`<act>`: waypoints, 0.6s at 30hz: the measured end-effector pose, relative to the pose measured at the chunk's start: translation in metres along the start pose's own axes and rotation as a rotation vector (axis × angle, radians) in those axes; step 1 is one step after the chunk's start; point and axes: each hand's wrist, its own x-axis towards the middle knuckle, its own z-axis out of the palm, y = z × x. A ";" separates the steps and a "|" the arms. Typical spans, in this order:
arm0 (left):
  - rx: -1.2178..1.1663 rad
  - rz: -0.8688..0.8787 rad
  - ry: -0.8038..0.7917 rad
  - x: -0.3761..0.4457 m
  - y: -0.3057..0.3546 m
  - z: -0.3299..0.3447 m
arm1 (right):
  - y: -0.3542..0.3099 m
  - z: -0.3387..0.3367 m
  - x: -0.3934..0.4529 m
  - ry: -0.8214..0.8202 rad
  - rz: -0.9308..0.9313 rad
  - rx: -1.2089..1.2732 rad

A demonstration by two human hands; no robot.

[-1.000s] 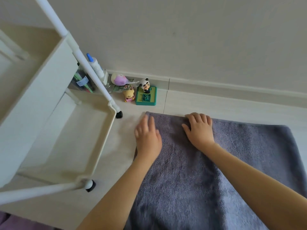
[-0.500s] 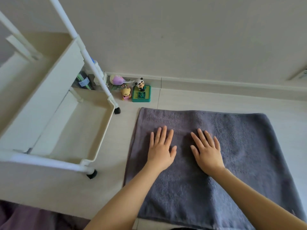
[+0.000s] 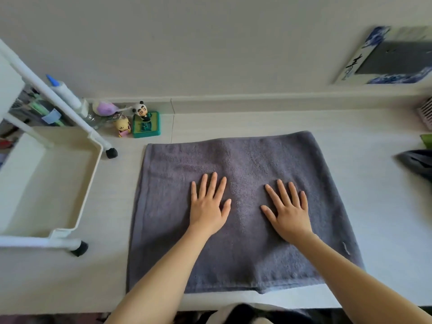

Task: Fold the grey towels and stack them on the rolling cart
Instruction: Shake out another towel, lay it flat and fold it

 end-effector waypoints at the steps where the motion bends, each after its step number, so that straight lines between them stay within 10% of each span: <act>1: 0.013 -0.002 -0.019 0.000 -0.001 0.000 | 0.008 -0.001 0.001 -0.006 0.038 -0.005; 13: -0.145 -0.133 -0.003 0.024 0.023 -0.003 | 0.071 -0.051 0.059 0.203 0.568 0.487; 18: -0.292 -0.141 0.081 0.024 0.018 -0.002 | 0.038 -0.067 0.049 0.267 0.260 0.645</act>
